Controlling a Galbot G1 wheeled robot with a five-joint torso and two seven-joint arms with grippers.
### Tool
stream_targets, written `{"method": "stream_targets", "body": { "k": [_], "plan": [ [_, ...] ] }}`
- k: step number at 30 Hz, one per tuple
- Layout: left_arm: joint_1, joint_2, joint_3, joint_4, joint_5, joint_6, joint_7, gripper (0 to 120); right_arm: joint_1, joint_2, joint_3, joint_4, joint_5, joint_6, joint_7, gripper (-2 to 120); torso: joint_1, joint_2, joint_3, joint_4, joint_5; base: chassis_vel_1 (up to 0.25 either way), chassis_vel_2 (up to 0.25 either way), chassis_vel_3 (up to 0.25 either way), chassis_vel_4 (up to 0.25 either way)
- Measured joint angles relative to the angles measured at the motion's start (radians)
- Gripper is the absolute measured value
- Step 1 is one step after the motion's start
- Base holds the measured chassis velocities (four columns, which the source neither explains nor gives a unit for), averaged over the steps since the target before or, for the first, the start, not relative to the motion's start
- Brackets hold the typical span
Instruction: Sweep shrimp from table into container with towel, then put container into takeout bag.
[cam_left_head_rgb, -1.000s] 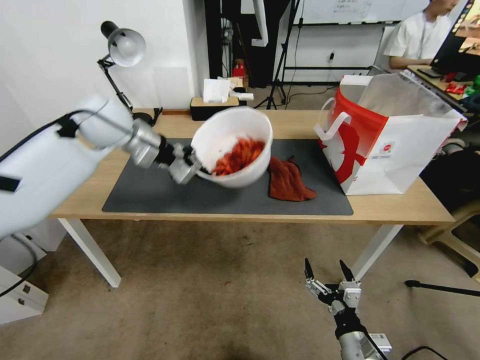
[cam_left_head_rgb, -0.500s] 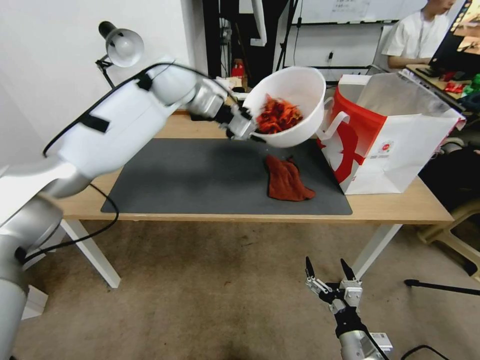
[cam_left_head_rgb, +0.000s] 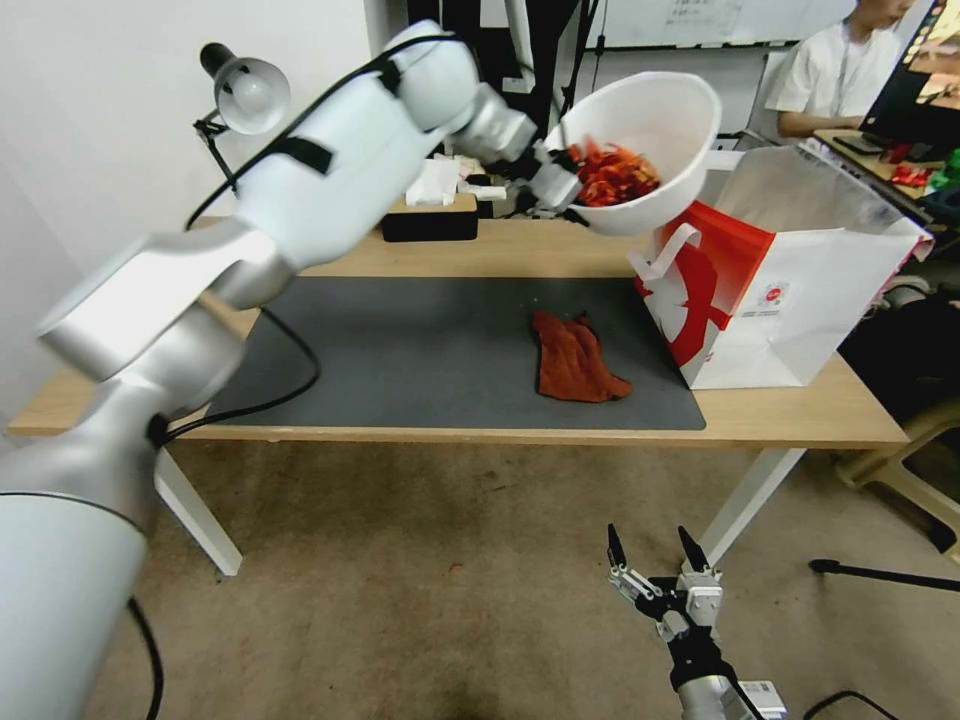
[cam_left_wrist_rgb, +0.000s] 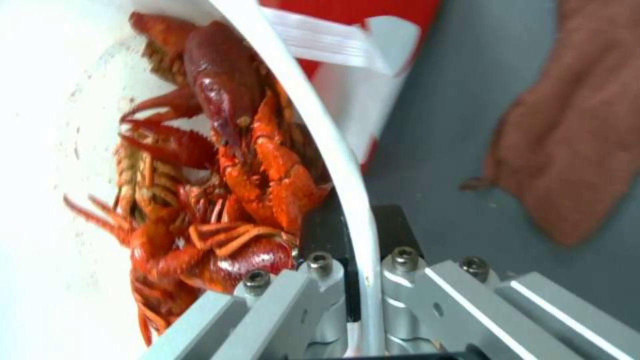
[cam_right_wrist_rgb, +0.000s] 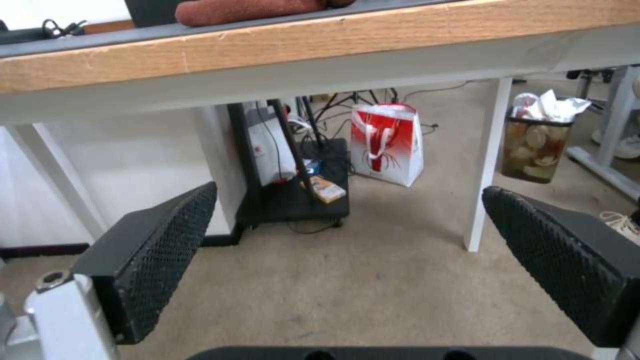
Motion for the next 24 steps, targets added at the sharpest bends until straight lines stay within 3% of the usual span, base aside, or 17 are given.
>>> {"method": "stream_targets", "body": {
  "k": [5,12,15,17,24],
  "plan": [
    [-0.038,-0.069,-0.028,0.081,0.020,-0.012,-0.044,0,-0.012,0.012,0.002,-0.005,-0.006,0.000,-0.010,100,0.000,0.000,0.000,0.0004,-0.0003,0.000,0.000,0.000,0.000],
    [-0.054,-0.098,-0.030,0.078,0.002,0.000,-0.077,0,-0.022,0.014,0.005,-0.004,-0.009,0.000,-0.017,100,0.000,0.000,0.000,0.0005,-0.0003,0.000,0.000,0.000,0.000],
    [-0.058,-0.114,0.002,0.065,-0.022,0.001,-0.127,0,-0.025,0.013,0.007,0.000,-0.009,0.000,-0.018,100,0.000,0.000,0.000,0.0003,-0.0003,0.000,0.000,0.000,0.000],
    [-0.063,-0.119,0.055,0.038,-0.057,0.008,-0.194,0,-0.028,0.013,0.010,0.002,-0.010,0.000,-0.021,100,0.000,0.000,0.000,0.0000,-0.0002,0.000,0.000,0.000,0.000],
    [-0.062,-0.118,0.129,-0.002,-0.080,0.028,-0.262,0,-0.036,0.013,0.011,0.003,-0.011,0.000,-0.026,100,0.000,0.000,0.000,0.0004,-0.0003,0.000,0.000,0.000,0.000]
  ]
}}
